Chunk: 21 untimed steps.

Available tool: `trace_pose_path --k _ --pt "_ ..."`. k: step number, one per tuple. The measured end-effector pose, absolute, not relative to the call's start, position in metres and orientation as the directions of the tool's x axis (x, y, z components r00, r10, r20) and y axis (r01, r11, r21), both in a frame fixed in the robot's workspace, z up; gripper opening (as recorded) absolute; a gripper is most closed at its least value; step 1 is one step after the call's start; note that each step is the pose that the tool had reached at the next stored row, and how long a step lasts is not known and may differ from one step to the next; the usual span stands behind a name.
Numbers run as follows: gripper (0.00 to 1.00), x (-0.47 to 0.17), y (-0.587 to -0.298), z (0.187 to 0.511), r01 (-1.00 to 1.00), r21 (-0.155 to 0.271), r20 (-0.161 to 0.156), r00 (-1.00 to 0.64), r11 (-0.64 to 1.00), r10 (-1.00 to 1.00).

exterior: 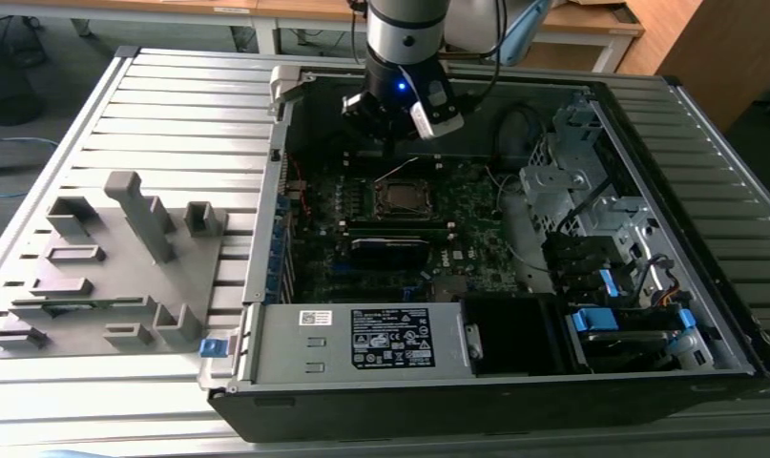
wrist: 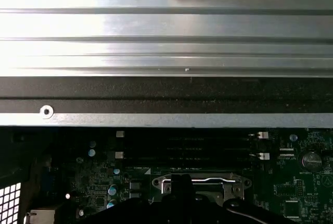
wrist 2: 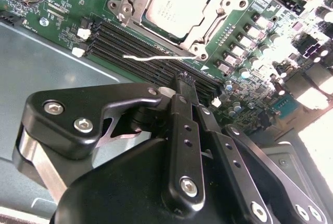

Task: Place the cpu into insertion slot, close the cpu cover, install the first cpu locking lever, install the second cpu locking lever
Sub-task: 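Install the first cpu locking lever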

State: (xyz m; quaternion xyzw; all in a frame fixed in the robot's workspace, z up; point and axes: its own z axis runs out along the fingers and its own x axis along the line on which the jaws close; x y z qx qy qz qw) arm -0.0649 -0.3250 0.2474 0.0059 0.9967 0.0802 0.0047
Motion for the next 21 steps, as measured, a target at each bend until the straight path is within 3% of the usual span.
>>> trace_pose_path --k 21 --pt "0.11 -0.0593 -0.3249 0.2465 0.011 0.146 -0.008 -1.000 0.989 0.012"
